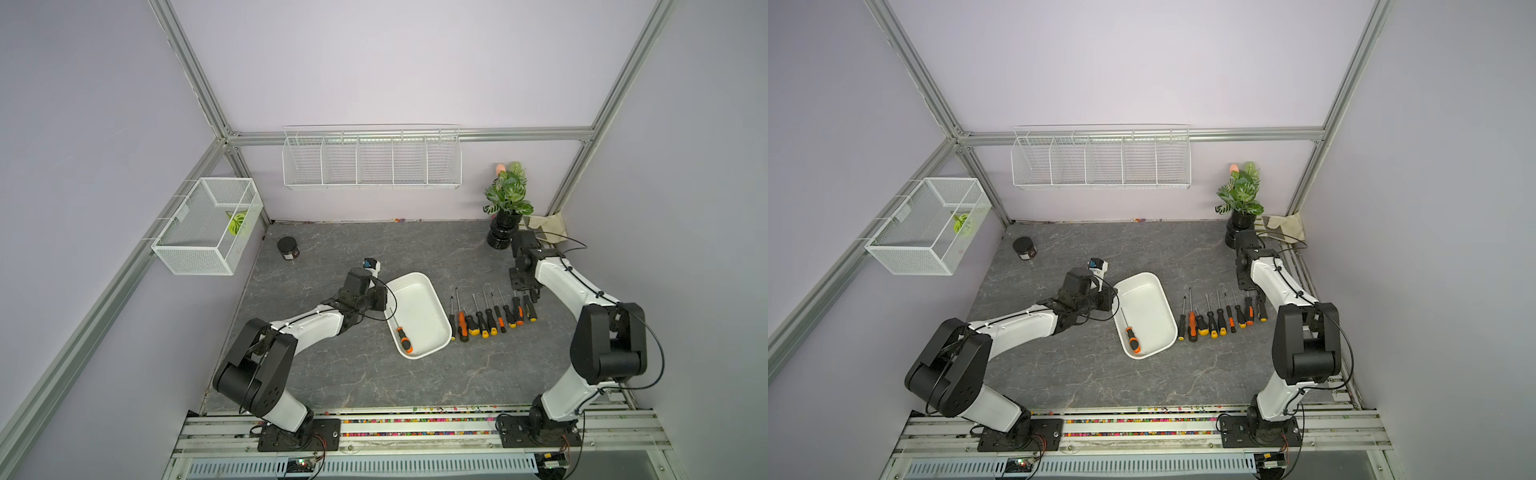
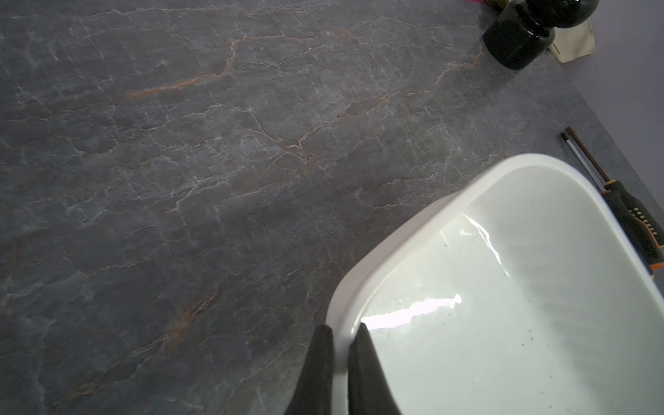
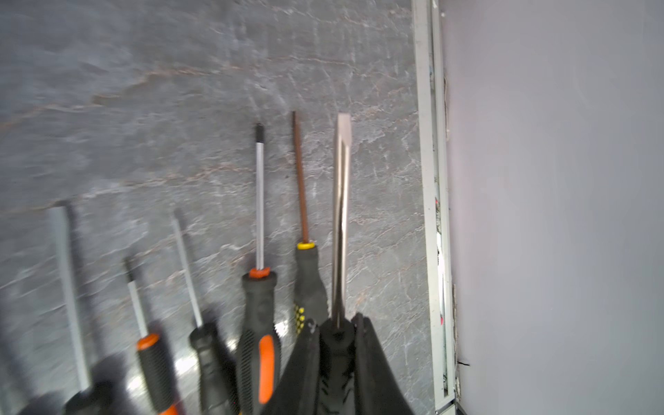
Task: Take out the screwdriver from the storage box
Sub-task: Place the screwdriver at the center of the board.
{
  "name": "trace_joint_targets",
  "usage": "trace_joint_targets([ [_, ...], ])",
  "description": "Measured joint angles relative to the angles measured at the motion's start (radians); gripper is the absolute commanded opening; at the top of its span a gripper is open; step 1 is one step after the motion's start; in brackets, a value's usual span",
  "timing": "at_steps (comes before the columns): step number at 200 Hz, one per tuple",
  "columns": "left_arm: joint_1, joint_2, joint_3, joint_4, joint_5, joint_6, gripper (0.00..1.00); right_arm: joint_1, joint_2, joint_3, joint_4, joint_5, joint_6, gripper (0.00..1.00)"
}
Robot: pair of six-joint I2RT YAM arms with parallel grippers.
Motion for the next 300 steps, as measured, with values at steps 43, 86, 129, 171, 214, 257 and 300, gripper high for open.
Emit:
trace_joint_targets([
  [43,0.005,0.0,-0.006,0.02,0.026,0.0,0.0,-0.037,0.042,-0.002,0.035,0.02,-0.022,0.0],
  [86,0.006,0.0,-0.006,0.025,0.036,0.003,0.0,-0.09,0.098,-0.006,0.043,-0.029,-0.033,0.0],
  [129,0.008,0.0,-0.006,0.025,0.041,0.004,0.0,-0.1,0.187,0.029,0.006,-0.034,-0.044,0.0],
  [171,0.01,0.0,-0.006,0.025,0.043,0.004,0.0,-0.103,0.219,0.097,-0.019,-0.033,-0.056,0.0],
  [214,0.01,-0.002,-0.006,0.024,0.044,0.004,0.0,-0.108,0.221,0.115,-0.049,-0.033,-0.059,0.0],
  [257,0.01,-0.002,-0.006,0.025,0.044,0.004,0.0,-0.109,0.221,0.114,-0.054,-0.029,-0.059,0.0],
  [300,0.01,-0.002,-0.006,0.026,0.045,0.004,0.0,-0.108,0.221,0.096,-0.058,-0.028,-0.059,0.0],
])
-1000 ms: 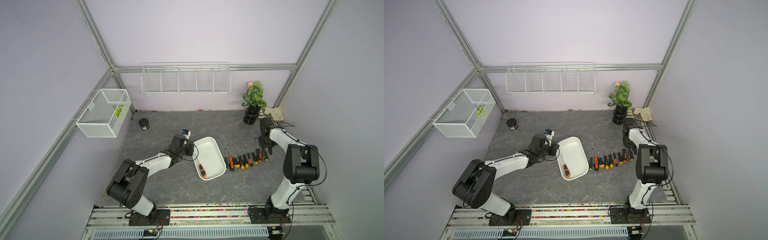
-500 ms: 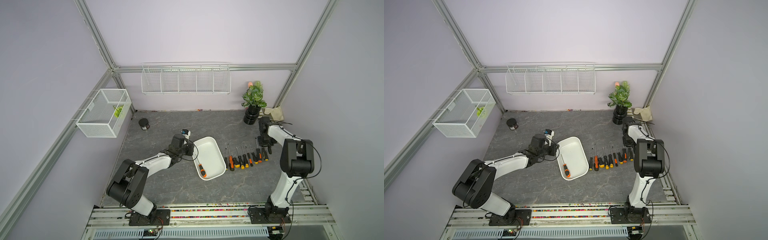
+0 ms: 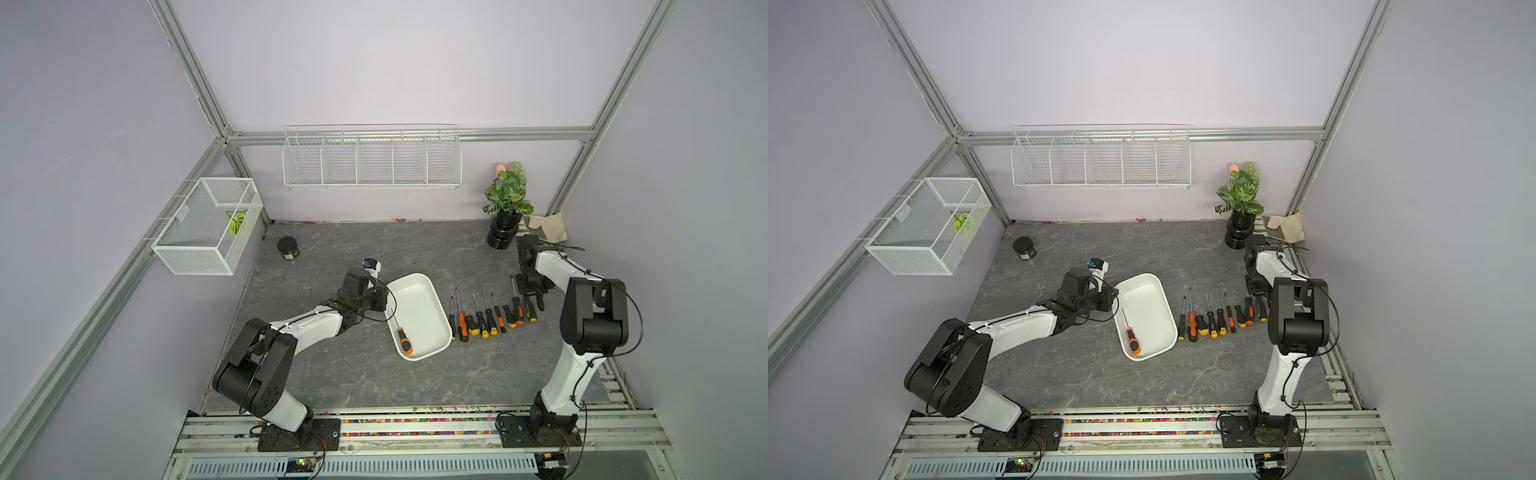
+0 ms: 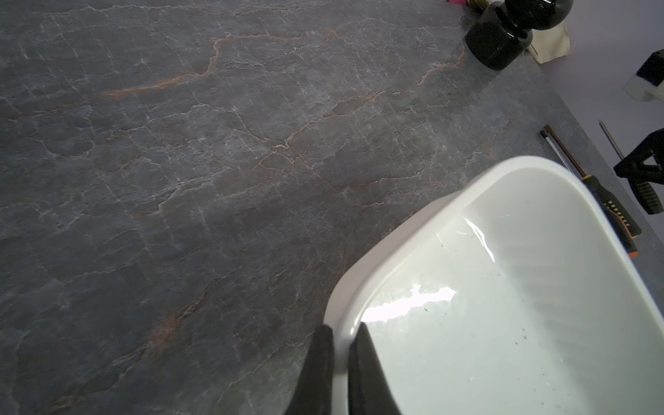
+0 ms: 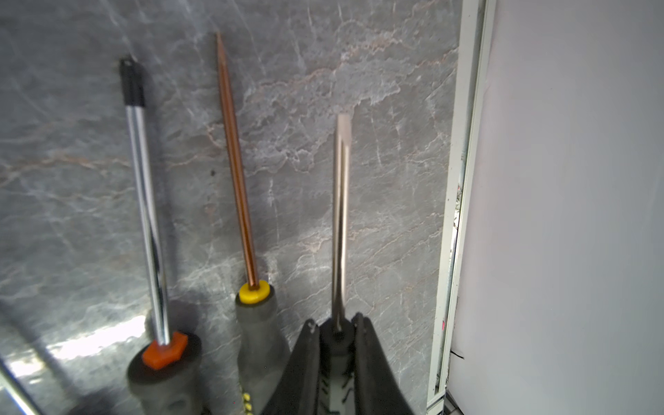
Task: Take out the screwdriver from the storage box
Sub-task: Place the screwdriver at the center of the board.
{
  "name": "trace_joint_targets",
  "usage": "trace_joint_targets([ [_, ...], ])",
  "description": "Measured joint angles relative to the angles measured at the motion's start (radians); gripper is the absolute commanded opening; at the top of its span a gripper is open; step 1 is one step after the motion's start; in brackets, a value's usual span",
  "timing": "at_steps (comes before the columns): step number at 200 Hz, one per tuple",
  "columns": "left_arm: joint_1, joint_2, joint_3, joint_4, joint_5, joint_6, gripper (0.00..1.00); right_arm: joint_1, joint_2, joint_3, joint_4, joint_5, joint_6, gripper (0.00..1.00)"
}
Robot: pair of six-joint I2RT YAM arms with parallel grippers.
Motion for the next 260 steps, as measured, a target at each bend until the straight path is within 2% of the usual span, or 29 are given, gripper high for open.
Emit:
trace_joint_targets([
  [107,0.0,-0.004,-0.008,0.014,0.002,0.0,0.0,0.031,0.0,-0.014,-0.006,0.048,0.0,0.0],
  [236,0.002,-0.016,-0.019,0.022,0.002,0.0,0.0,0.043,0.0,-0.065,-0.003,0.051,0.021,0.0],
  [260,0.002,-0.018,-0.019,0.021,0.002,0.0,0.0,0.043,0.0,-0.067,-0.002,0.051,0.027,0.05],
])
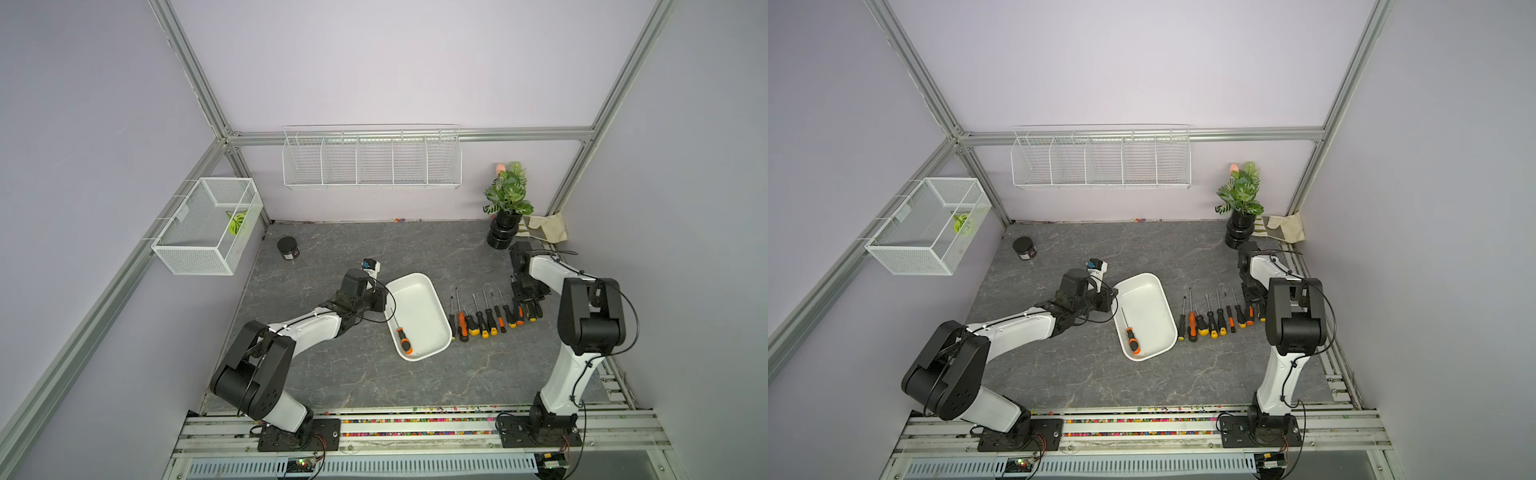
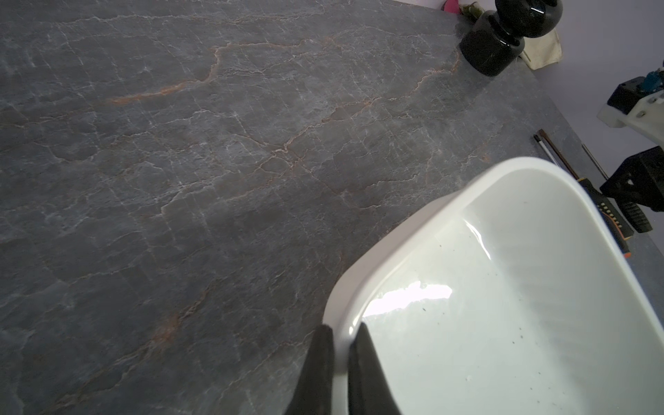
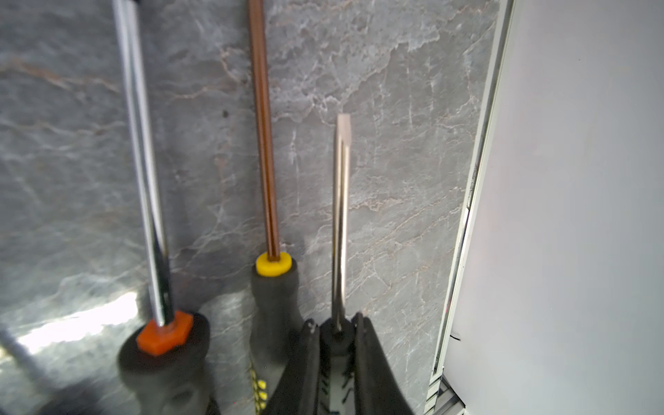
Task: Take out the screwdriver from the storage box
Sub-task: Place the screwdriver at the center of the board.
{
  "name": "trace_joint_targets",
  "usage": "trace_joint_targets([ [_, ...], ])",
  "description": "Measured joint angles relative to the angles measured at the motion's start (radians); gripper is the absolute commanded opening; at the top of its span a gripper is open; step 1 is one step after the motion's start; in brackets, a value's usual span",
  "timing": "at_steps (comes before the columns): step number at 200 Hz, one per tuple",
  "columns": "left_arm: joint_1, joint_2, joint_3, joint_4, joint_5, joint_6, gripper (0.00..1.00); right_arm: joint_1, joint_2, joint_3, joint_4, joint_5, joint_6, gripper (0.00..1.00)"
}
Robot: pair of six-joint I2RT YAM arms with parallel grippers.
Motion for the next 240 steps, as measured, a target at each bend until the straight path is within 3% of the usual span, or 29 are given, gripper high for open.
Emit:
trace_joint_targets([
  [79,0.0,-0.006,0.0,0.0,0.0,0.0,0.0,-0.012,0.0,-0.005,0.008,-0.013,0.017,0.07],
  [200,0.0,-0.014,0.0,-0.007,-0.004,0.001,0.0,-0.098,-0.01,-0.039,0.058,-0.171,0.044,0.07],
  [240,0.0,-0.018,0.0,-0.008,-0.004,0.004,0.0,-0.121,-0.01,-0.04,0.068,-0.215,0.044,0.13],
])
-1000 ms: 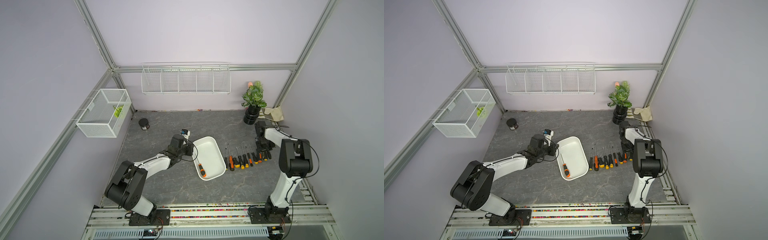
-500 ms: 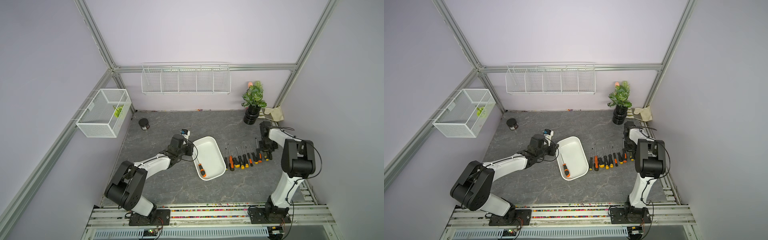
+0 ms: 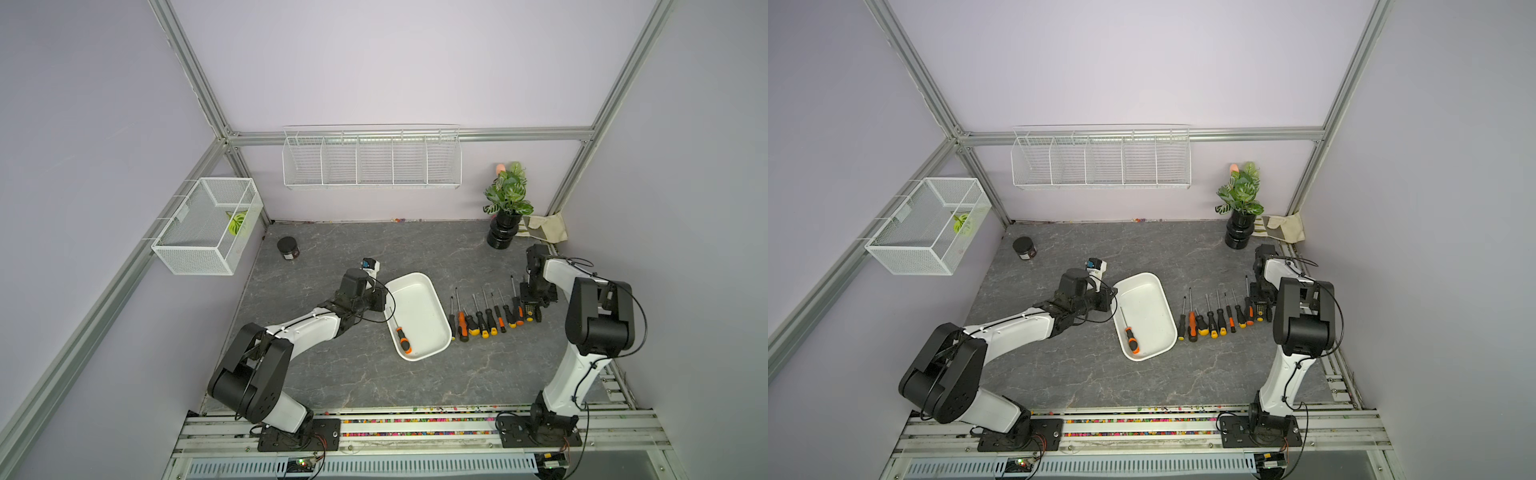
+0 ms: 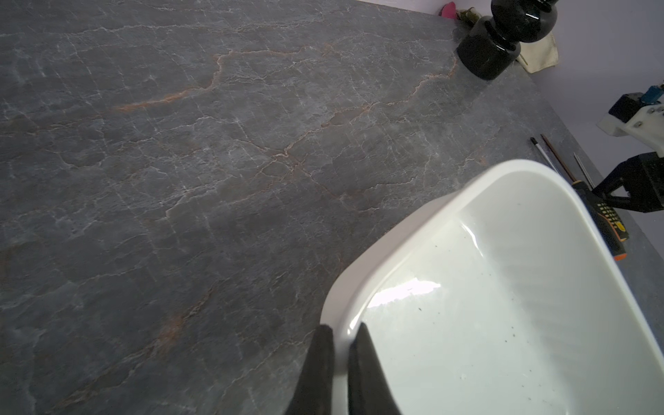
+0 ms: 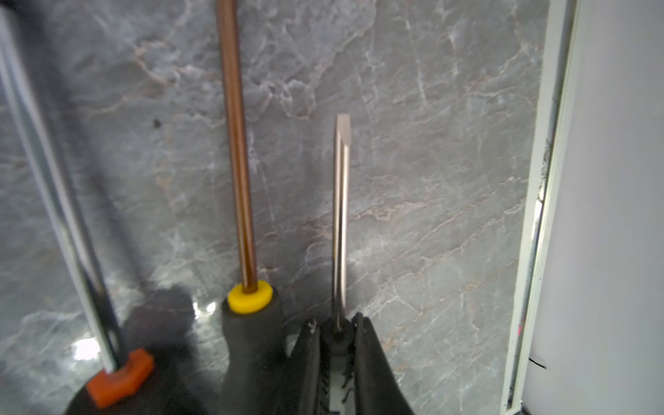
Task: Take out the screwdriver from the storage box
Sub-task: Place the screwdriver at the center of the board.
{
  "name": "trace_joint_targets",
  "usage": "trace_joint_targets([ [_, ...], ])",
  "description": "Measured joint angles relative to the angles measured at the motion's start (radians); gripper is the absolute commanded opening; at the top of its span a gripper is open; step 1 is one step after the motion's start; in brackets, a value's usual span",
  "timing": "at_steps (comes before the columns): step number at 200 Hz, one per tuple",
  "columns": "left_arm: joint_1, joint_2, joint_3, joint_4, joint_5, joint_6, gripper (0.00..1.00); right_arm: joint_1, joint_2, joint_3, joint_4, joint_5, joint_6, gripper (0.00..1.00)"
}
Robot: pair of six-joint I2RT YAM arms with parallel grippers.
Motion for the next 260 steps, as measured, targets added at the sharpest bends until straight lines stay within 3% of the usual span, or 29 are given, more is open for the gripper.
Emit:
trace_joint_targets([
  [58,0.0,-0.001,0.0,0.0,0.0,0.0,0.0,-0.001,0.0,-0.001,0.001,-0.003,0.0,0.23],
  [137,0.0,-0.008,-0.006,0.0,0.0,0.0,0.0,-0.002,-0.008,-0.003,0.002,-0.003,-0.002,0.26],
  [210,0.0,-0.029,-0.012,-0.008,-0.007,-0.001,0.0,0.007,-0.195,-0.032,0.008,-0.056,0.035,0.27],
  [237,0.0,-0.043,-0.012,-0.03,-0.023,0.0,0.0,0.074,-0.275,-0.052,0.006,-0.059,0.053,0.27],
  [260,0.0,-0.047,-0.012,-0.045,-0.036,0.002,0.0,0.225,-0.349,-0.063,-0.009,-0.063,0.082,0.28],
])
